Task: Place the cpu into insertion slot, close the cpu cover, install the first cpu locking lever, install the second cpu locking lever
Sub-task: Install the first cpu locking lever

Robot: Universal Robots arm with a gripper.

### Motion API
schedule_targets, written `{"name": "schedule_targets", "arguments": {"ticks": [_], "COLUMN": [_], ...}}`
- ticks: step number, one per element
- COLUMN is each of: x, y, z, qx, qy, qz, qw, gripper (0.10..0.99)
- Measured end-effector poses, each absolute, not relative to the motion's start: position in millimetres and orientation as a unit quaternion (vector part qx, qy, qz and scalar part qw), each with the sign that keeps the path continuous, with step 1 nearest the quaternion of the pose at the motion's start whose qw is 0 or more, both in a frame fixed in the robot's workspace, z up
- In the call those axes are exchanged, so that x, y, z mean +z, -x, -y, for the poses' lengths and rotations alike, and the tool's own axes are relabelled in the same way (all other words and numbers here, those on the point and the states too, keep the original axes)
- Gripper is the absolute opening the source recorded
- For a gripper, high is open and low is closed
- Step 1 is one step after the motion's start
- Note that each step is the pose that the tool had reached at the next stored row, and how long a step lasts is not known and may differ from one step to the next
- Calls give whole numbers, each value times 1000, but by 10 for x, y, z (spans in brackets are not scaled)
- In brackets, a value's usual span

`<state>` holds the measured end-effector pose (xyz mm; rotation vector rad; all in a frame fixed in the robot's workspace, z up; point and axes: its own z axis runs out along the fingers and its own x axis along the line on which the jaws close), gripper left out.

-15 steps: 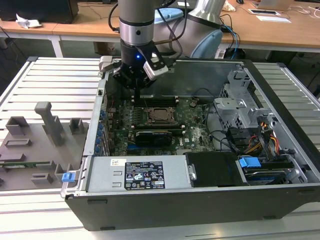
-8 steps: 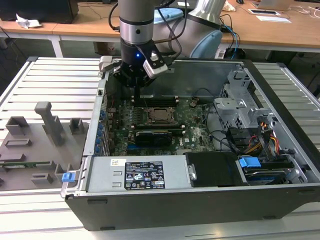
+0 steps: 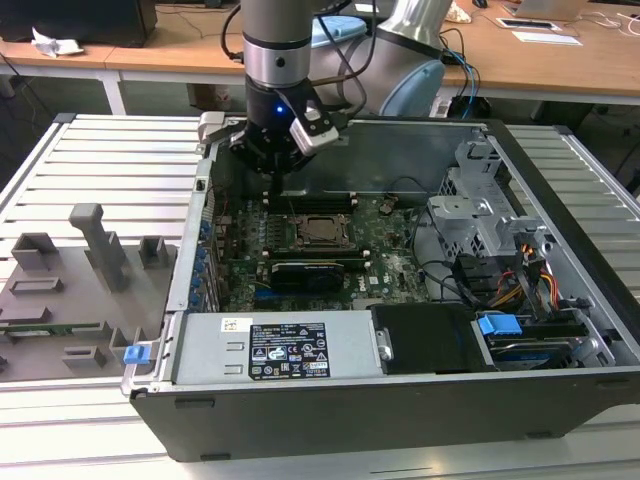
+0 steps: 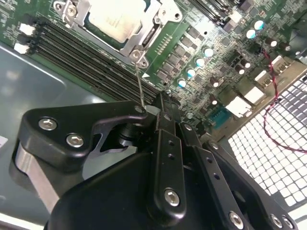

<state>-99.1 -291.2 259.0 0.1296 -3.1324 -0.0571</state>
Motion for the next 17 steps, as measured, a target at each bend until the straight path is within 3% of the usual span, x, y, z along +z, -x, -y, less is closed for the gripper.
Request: {"name": "schedule_targets", "arguments": {"ticks": [17], "x": [2546], "y": [731], "z": [2907], "qx": [-18], "qy": [-41], "qz": [999], "qw": [3], "gripper": [106]}}
